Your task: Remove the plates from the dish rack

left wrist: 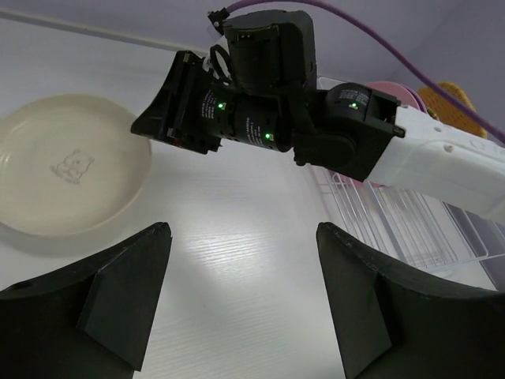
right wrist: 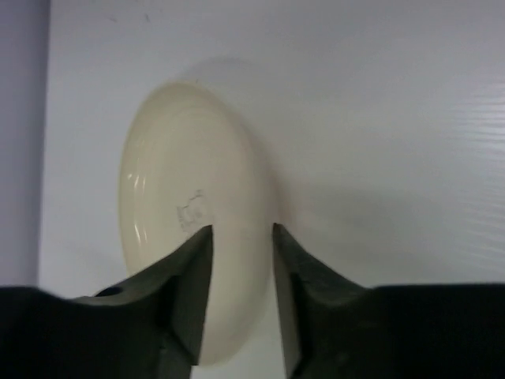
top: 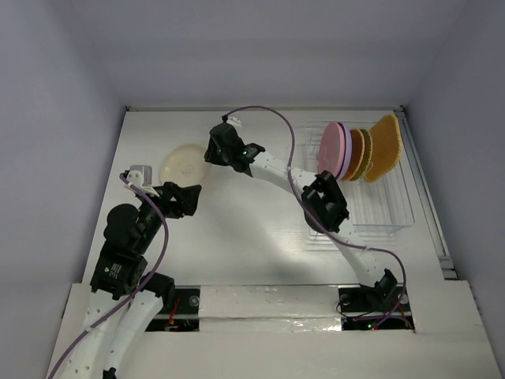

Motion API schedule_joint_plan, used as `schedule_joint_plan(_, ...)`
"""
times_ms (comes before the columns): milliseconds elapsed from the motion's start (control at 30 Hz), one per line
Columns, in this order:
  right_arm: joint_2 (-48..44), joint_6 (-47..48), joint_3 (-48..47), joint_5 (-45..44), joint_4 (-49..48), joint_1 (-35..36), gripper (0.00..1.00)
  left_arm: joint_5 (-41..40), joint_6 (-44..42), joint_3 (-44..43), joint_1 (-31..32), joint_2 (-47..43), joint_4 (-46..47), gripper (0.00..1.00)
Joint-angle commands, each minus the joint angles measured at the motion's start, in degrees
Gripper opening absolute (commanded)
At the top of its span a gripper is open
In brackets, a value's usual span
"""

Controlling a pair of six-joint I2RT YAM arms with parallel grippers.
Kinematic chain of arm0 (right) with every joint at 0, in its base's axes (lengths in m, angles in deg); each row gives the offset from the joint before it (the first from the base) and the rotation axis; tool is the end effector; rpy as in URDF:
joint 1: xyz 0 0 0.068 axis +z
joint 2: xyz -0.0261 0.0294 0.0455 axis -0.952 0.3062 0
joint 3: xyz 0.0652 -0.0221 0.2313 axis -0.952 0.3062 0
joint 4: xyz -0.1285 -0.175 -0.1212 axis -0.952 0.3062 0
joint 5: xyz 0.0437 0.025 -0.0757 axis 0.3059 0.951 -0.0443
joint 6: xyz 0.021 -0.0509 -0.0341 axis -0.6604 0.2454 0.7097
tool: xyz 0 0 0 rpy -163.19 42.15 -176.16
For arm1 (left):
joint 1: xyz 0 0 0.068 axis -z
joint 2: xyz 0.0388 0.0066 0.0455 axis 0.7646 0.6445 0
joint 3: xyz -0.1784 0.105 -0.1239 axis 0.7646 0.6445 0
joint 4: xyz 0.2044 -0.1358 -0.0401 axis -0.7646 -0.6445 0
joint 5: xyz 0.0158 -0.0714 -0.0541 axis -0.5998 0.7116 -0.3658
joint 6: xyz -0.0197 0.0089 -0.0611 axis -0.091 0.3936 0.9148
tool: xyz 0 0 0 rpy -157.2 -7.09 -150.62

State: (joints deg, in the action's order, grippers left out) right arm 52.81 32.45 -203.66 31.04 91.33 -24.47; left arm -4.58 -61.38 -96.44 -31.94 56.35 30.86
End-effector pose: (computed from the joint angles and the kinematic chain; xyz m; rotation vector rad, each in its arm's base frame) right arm 0.3763 0.3955 0.1926 0.0616 2.2049 0.6680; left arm 0.1305 -0.0478 0.3336 0.0394 1.5616 -0.6236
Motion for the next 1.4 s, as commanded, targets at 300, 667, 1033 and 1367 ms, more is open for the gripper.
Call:
schedule_joint_plan(300,-11.91,1.49,6.34,2.54,-10.21,0.02,0.52,0.48,0.21,0.46,0.26,-0.65,3.02,0.71)
schedule_joint_plan(667,-54.62,20.32,45.62,-18.36,-2.23,-11.73,0.00,-0.57,0.65,0.90,-0.27,-2.32,3.46,0.04)
schedule_joint_plan(1033,-57.47,29.99,42.23,-26.65,17.90,-20.46,0.30,-0.58,0.74,0.81,-0.27,-2.32,3.02,0.41)
schedule_joint_plan(1367,-48.07,31.57,34.22,-32.09,24.77,-20.46,0.32,-0.57,0.74,0.90,-0.27,-1.97,3.02,0.61)
